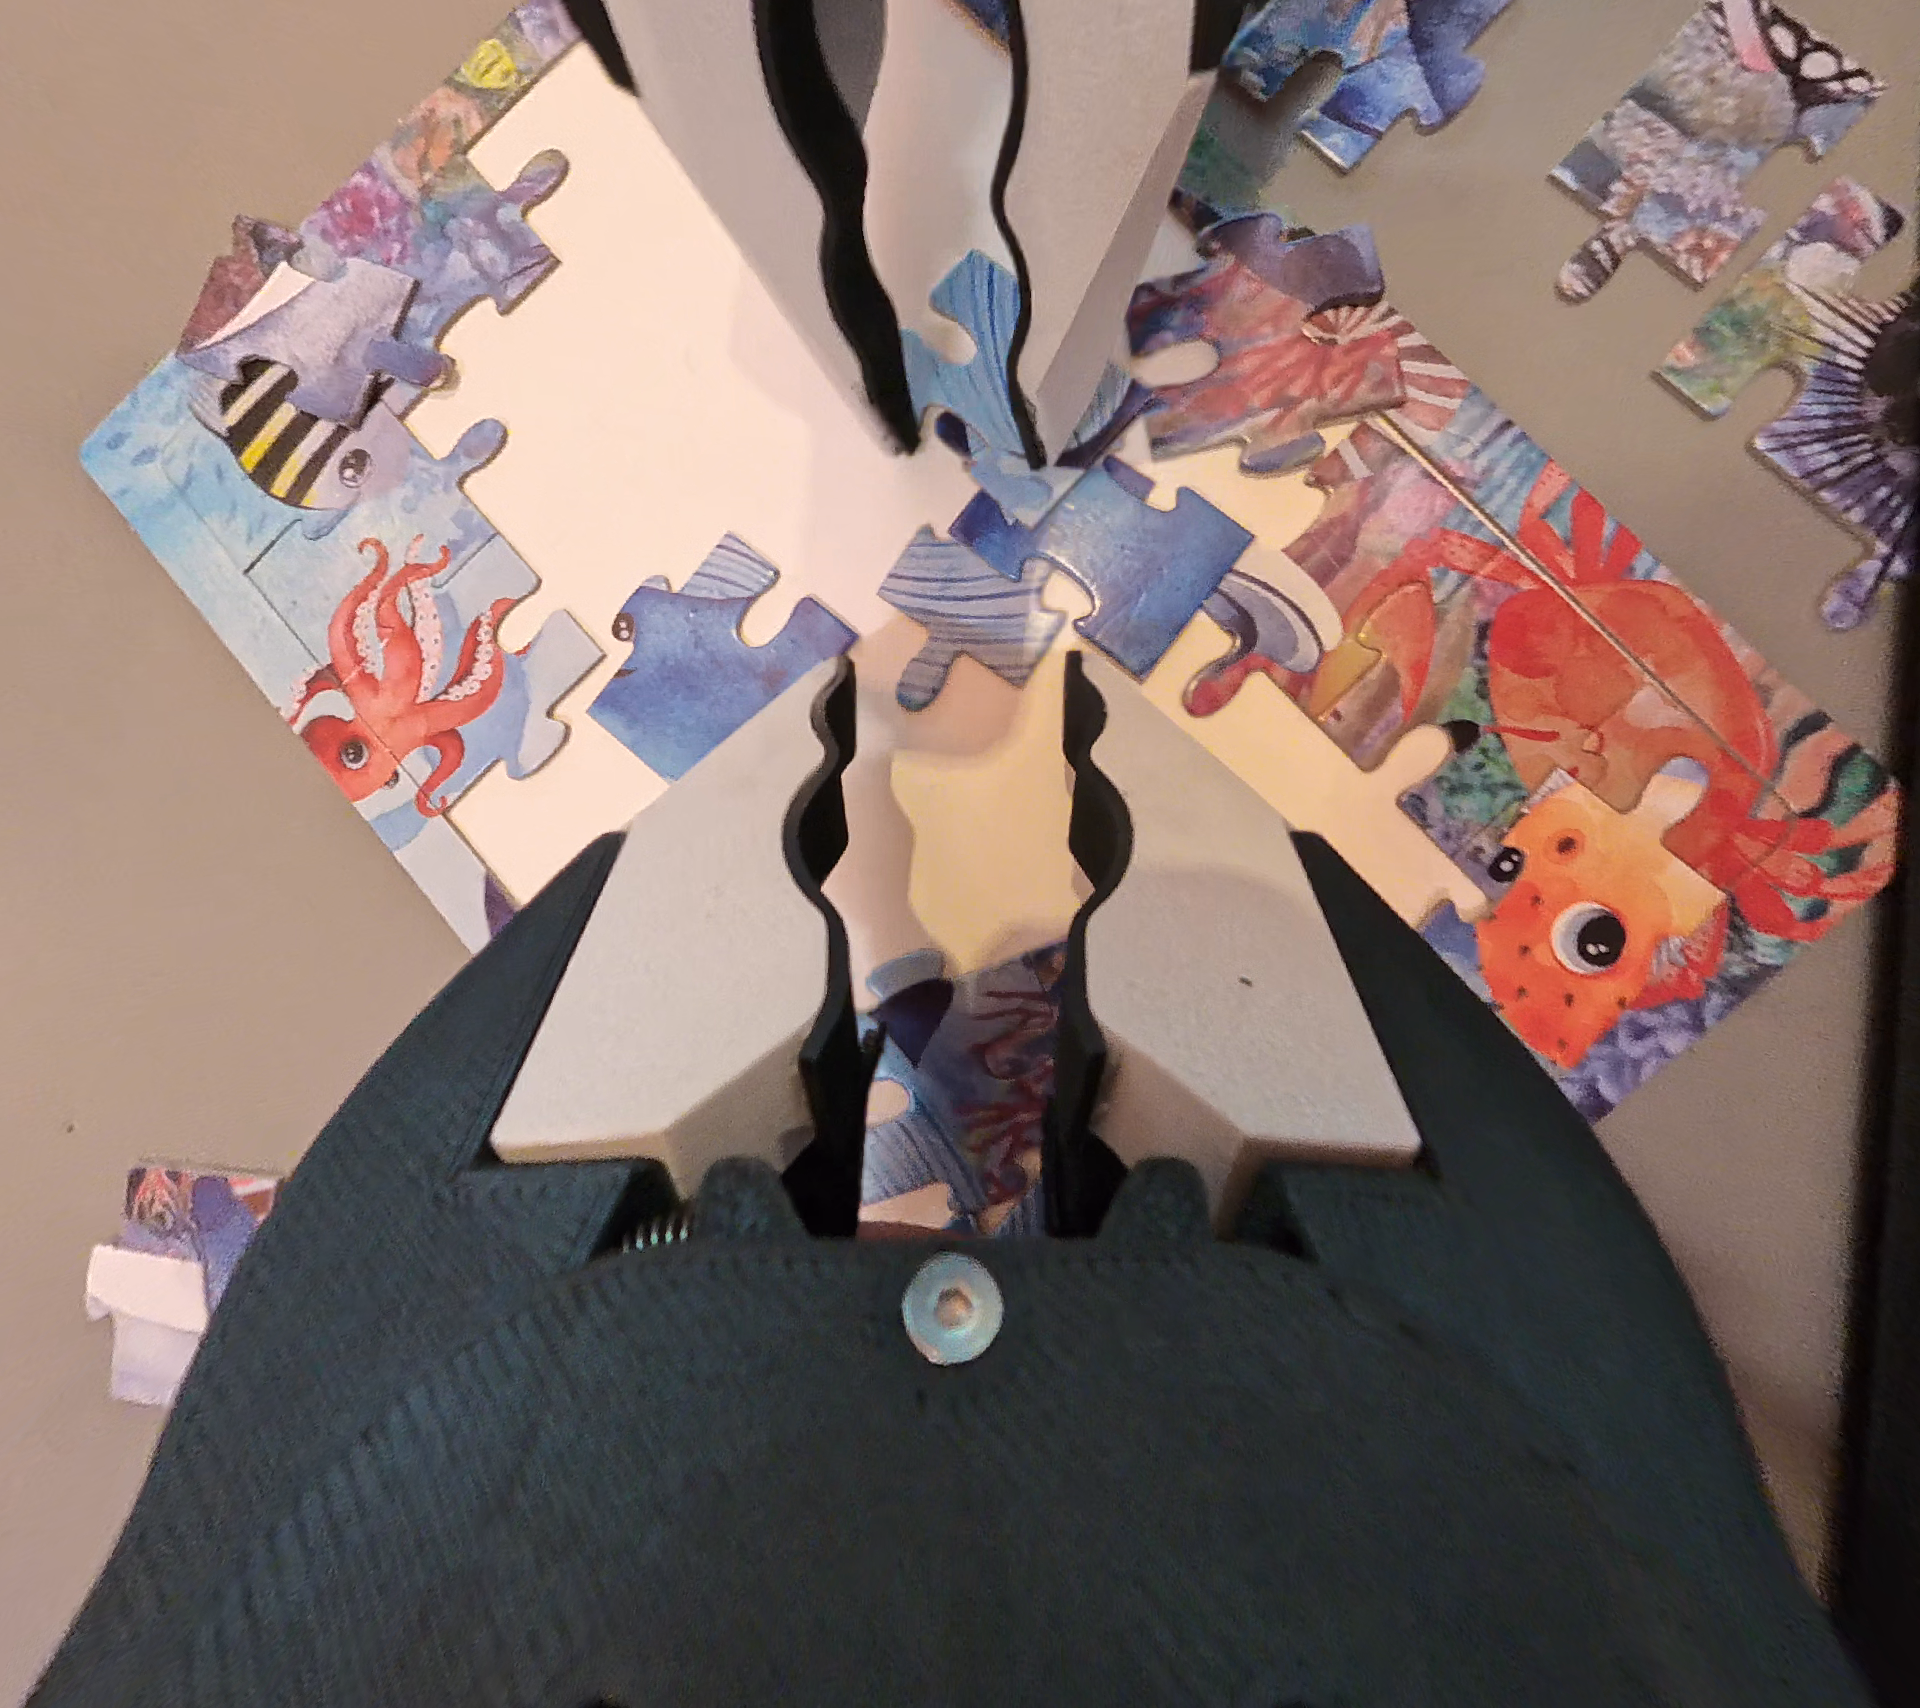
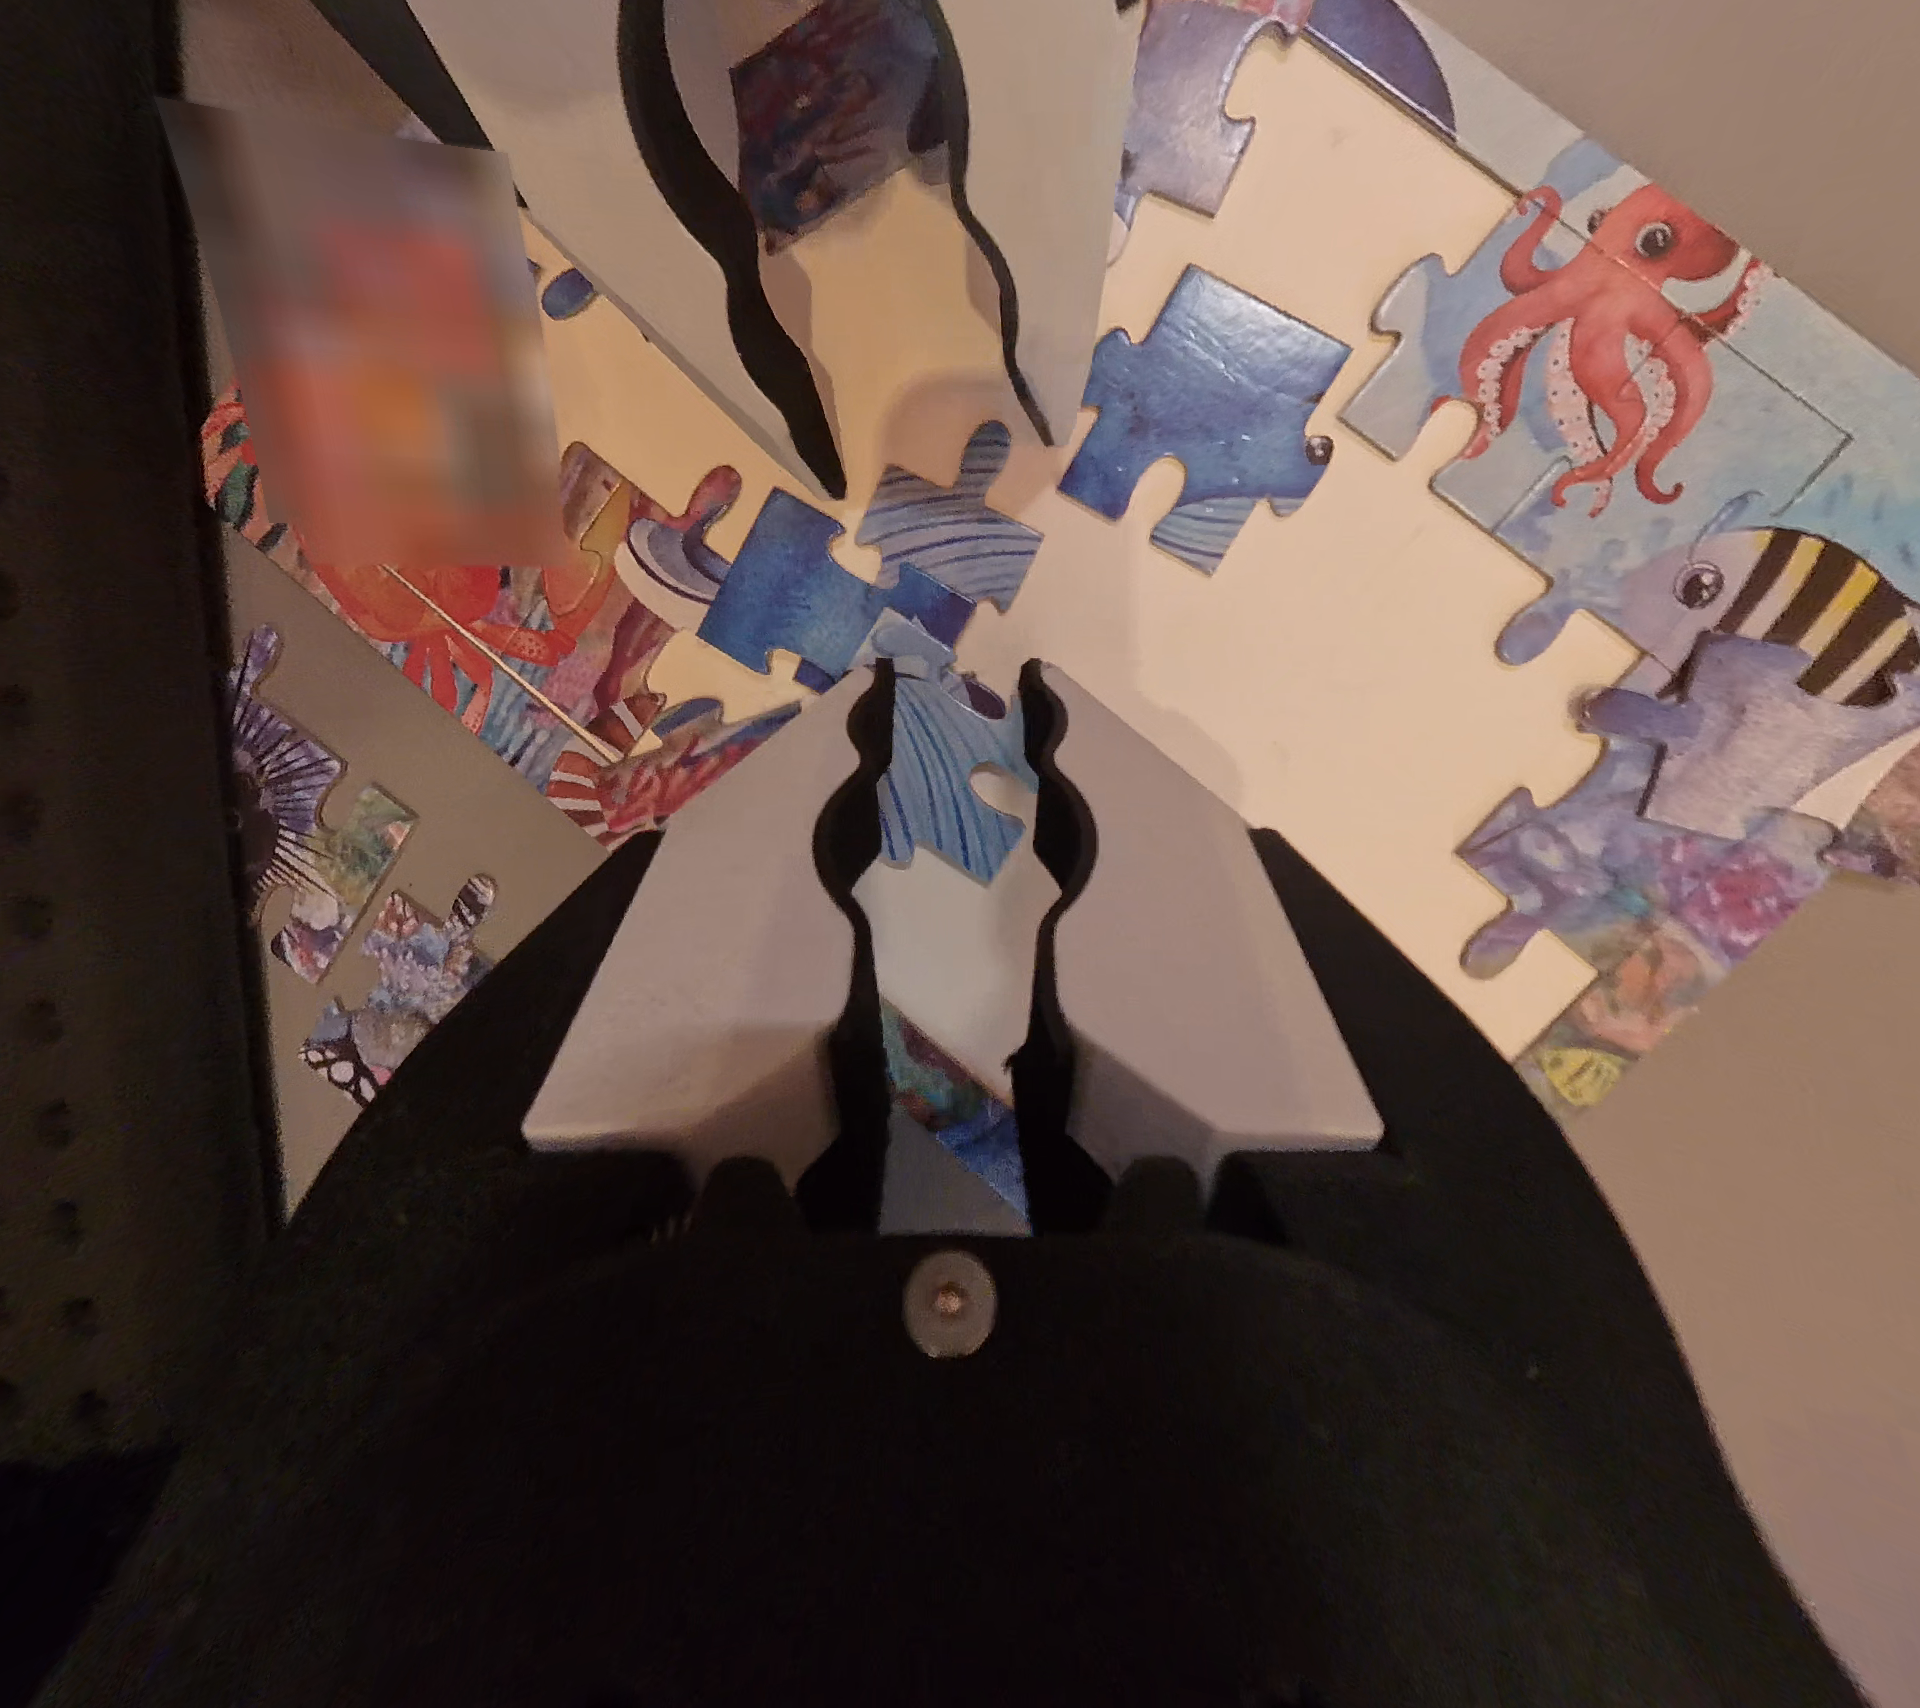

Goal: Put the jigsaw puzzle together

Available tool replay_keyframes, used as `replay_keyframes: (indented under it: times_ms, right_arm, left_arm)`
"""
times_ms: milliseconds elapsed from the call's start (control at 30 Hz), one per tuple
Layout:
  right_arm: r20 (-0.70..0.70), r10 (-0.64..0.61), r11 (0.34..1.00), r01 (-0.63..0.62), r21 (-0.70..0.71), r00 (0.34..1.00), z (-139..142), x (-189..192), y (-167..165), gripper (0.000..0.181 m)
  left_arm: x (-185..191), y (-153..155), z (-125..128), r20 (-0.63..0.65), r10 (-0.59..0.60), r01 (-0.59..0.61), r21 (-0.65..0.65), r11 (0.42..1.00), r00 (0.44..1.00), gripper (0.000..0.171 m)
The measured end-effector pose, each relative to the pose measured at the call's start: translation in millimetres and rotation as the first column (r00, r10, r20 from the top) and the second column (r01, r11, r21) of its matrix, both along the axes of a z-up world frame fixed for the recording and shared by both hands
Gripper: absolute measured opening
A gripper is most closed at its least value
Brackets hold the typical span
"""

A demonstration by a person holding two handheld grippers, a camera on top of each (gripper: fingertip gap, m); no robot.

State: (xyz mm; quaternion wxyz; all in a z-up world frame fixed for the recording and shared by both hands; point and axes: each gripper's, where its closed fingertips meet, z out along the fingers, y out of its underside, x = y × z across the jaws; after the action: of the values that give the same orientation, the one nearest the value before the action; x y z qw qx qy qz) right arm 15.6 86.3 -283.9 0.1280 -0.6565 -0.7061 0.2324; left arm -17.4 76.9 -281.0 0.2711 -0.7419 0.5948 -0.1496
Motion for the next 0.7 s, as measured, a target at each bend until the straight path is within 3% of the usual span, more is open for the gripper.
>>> replay_keyframes:
  times_ms: [233, 533, 700]
  right_arm:
    - [0.013, -0.05, 0.998, 0.049, 0.05, 0.999, 1.3, 4.3, 15.2, 0.015]
    - [0.025, -0.01, 1.0, 0.011, -0.026, 1.0, -0.3, 12.4, 3.6, 0.049]
    - [0.028, -0.024, 1.0, 0.023, 0.021, 0.999, -1.9, 11.4, 10.1, 0.035]
  left_arm:
    - [3.8, -1.9, -1.0, 0.026, -0.006, 0.006, -0.026, 1.0, 1.0, 0.029]
    - [4.9, -5.9, -1.7, 0.032, -0.016, 0.018, -0.045, 0.999, 0.999, 0.024]
    - [6.5, -10.0, -1.8, 0.034, -0.034, 0.035, -0.054, 0.998, 0.999, 0.027]
